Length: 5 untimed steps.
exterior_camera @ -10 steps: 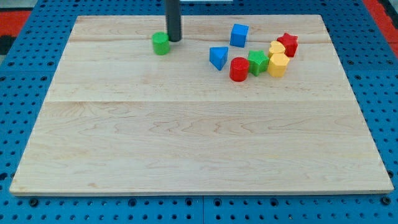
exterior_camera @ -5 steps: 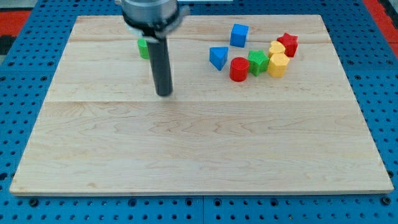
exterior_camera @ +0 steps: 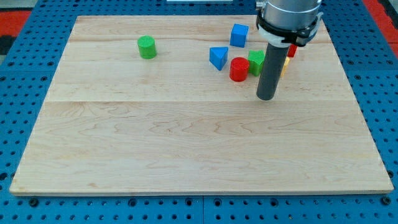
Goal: Move your arm closer to the group of blocks
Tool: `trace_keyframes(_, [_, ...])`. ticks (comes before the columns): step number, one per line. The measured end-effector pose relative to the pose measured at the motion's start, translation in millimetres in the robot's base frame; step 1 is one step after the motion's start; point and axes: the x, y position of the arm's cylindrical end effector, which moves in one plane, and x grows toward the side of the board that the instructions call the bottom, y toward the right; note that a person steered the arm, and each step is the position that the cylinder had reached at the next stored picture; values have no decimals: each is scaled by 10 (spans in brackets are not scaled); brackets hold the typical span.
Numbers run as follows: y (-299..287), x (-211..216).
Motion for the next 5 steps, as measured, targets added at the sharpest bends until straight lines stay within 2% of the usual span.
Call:
trace_keyframes(4, [116,-711])
trace_keyframes(5, [-76,-886])
